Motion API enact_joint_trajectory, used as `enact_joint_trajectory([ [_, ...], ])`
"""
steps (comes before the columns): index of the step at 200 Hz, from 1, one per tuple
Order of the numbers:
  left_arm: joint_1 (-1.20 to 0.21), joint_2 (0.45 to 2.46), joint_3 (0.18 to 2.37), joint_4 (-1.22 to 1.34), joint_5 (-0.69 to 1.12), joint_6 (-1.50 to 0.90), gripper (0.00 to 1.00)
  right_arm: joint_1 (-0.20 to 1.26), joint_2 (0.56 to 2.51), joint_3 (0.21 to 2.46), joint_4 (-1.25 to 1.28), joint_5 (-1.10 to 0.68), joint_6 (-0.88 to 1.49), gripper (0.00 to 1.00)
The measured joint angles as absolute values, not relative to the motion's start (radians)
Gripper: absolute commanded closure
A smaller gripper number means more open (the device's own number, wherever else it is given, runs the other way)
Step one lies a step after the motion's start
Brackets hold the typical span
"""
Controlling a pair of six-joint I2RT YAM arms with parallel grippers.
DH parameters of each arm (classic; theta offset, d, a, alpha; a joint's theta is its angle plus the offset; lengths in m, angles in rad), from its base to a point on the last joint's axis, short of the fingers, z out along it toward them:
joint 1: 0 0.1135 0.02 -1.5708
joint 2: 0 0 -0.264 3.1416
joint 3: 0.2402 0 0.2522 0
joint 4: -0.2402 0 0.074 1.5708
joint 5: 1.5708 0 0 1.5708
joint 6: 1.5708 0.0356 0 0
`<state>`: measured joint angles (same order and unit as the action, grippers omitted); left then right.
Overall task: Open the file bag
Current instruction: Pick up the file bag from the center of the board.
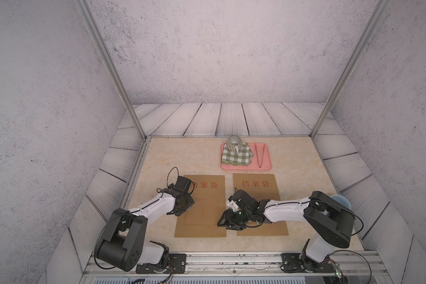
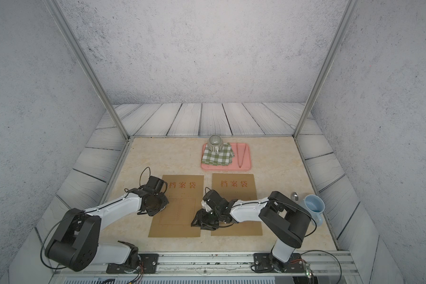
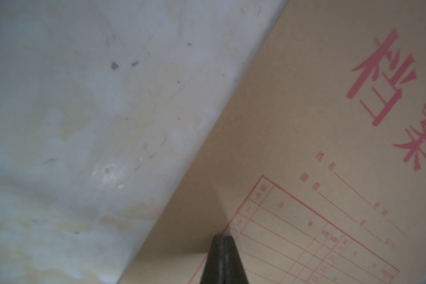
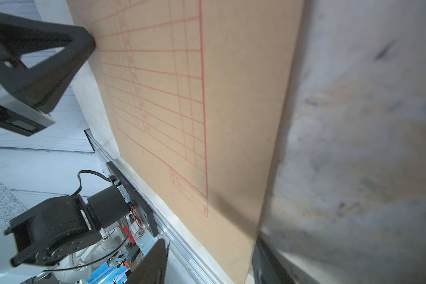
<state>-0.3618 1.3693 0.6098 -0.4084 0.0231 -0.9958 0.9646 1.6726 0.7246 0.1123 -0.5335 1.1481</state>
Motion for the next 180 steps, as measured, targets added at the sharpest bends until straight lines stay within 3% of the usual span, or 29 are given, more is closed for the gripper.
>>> enact_joint_trajectory([
  [61, -0.362, 1.348, 0.586, -0.383, 0.025, -1.007, 1.00, 0.935, 1.686, 0.710, 0.222, -0.553, 1.136, 0.53],
  [165, -0.374, 1.322, 0.584, -0.439, 0.024, -1.005, 1.00, 0.914, 1.746, 0.811, 0.168, -0.561, 1.034, 0.95],
  [180, -0.378, 1.311, 0.609, -0.496, 0.018, -0.988, 0.78, 0.914, 1.708, 0.854, 0.066, -0.532, 0.982, 1.00],
])
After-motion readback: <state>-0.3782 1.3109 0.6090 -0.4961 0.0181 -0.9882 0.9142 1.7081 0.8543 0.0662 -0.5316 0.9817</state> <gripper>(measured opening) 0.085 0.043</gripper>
